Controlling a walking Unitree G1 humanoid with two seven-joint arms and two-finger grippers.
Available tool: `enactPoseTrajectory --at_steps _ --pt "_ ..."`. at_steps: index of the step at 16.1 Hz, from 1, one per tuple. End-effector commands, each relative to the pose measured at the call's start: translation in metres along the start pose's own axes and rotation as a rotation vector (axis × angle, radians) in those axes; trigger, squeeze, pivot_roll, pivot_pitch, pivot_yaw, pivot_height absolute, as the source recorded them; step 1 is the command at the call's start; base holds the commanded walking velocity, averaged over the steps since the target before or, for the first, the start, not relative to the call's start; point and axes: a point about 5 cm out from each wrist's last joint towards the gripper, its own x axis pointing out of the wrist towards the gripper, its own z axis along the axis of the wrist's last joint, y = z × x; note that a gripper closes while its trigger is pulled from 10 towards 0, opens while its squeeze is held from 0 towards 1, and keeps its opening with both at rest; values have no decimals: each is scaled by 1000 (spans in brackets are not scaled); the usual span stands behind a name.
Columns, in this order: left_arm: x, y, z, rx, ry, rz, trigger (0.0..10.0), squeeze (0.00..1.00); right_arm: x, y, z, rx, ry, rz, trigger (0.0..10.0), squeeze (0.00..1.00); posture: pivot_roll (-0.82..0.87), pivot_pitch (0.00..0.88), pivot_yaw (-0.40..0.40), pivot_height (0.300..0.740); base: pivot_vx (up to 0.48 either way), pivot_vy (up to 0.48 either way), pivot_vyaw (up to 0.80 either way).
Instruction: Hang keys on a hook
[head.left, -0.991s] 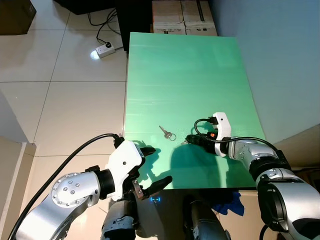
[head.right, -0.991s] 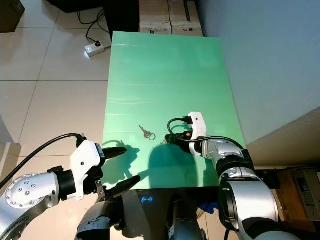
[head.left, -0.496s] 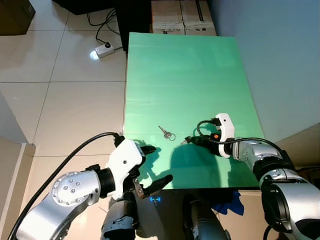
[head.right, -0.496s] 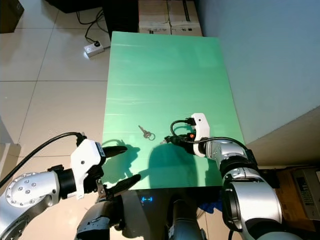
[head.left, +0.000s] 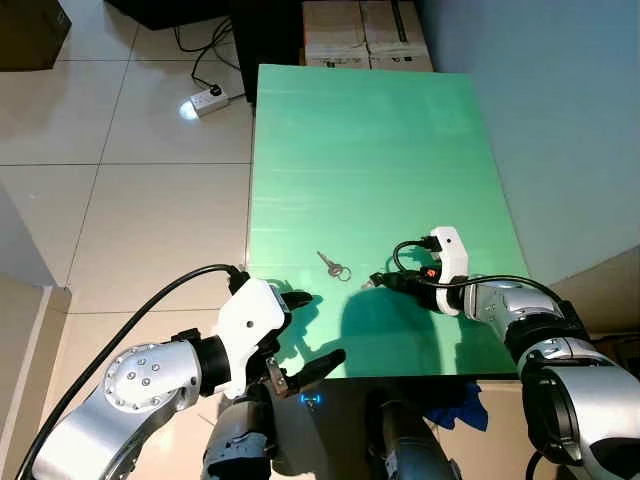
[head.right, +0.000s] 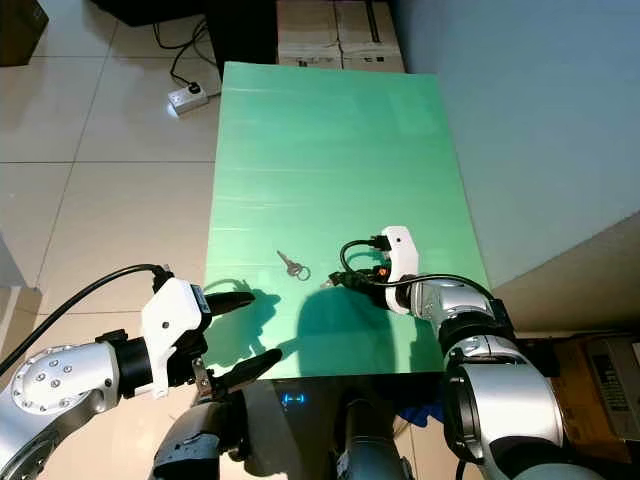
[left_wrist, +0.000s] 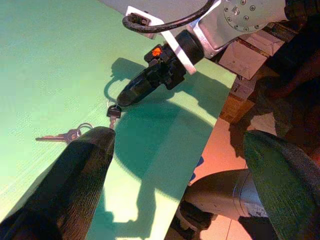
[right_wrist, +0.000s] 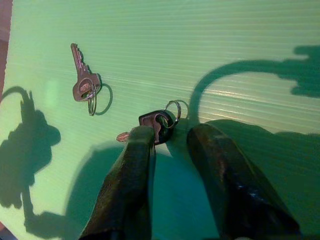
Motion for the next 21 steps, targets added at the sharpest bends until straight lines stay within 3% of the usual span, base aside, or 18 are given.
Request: enactPoseTrajectory --at_steps 1,2,14,21 --pt "1 -5 -1 -5 5 -18 10000 0 0 -1 -7 20 17 1 1098 0 54 345 -47 740 0 0 0" --pt "1 -5 -1 -5 5 -18 10000 0 0 -1 -8 24 17 -3 0 0 54 346 -47 740 0 0 0" --pt "1 -6 -1 -7 4 -18 10000 0 0 -2 -5 32 -15 -10 0 0 54 350 -47 740 0 0 0" --pt "2 -6 -1 -5 1 -15 10000 0 -7 -3 10 45 -83 27 0 0 49 343 -52 740 0 0 0"
